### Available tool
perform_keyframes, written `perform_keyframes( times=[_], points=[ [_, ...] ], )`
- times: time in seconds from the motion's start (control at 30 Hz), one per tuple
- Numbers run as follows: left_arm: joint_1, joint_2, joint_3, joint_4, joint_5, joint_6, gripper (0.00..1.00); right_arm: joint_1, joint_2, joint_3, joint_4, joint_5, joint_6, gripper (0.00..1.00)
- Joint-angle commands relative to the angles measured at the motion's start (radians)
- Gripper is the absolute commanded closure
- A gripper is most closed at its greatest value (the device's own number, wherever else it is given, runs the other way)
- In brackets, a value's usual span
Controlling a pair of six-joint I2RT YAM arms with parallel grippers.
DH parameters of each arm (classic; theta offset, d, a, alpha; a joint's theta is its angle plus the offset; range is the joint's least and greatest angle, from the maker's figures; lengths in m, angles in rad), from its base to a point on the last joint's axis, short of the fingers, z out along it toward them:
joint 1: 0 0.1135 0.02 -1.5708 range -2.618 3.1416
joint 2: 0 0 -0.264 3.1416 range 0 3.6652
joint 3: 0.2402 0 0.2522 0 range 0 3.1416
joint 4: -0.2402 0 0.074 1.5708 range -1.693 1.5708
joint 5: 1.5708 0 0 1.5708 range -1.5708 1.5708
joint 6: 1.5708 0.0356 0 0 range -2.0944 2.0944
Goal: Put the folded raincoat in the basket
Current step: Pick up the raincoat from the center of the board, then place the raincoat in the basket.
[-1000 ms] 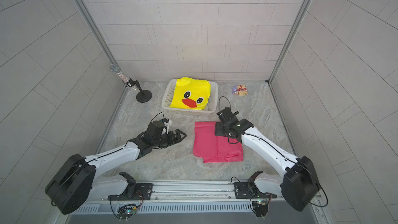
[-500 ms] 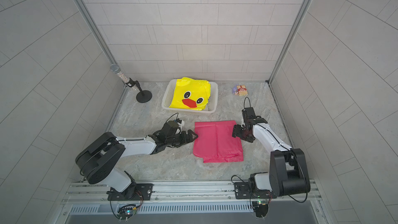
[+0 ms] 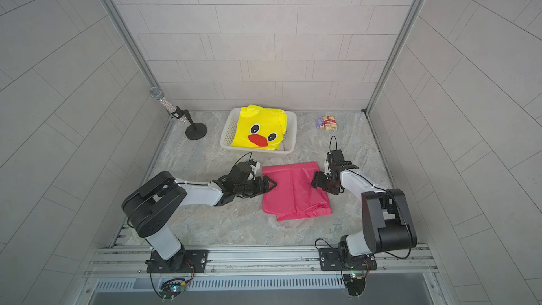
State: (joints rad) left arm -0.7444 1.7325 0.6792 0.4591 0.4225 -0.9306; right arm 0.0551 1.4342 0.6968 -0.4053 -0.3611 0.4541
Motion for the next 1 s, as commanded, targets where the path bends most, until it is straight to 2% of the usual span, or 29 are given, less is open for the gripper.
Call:
perform_keyframes(
  times=[0.0,0.13,0.2,0.33,0.4,0.47,0.77,0.97],
  points=[
    [-0.010,0.040,-0.007,-0.067,0.002,0.017,0.26,0.022,0.001,-0.063,-0.004,-0.016,0.032,0.32],
    [-0.011,0.042,-0.006,-0.056,0.005,0.014,0.39,0.062,-0.030,-0.096,0.010,-0.017,0.050,0.50],
    [-0.011,0.041,0.005,-0.060,0.012,0.013,0.49,0.096,-0.041,-0.096,0.010,-0.013,0.059,0.62],
    [-0.011,0.038,0.030,-0.073,0.028,0.013,0.78,0.175,-0.062,-0.086,0.022,0.006,0.095,0.90],
    [-0.012,0.027,0.041,-0.099,0.032,0.016,0.91,0.214,-0.075,-0.079,0.019,0.023,0.117,1.00],
    [-0.012,0.006,0.047,-0.133,0.029,0.025,1.00,0.252,-0.101,-0.052,0.012,0.048,0.140,1.00],
    [-0.010,-0.244,0.094,-0.450,-0.080,0.104,1.00,0.361,-0.303,0.075,-0.127,0.160,0.210,1.00],
    [0.017,-0.385,0.138,-0.538,-0.135,0.113,1.00,0.366,-0.372,0.188,-0.195,0.167,0.230,1.00]
  ],
)
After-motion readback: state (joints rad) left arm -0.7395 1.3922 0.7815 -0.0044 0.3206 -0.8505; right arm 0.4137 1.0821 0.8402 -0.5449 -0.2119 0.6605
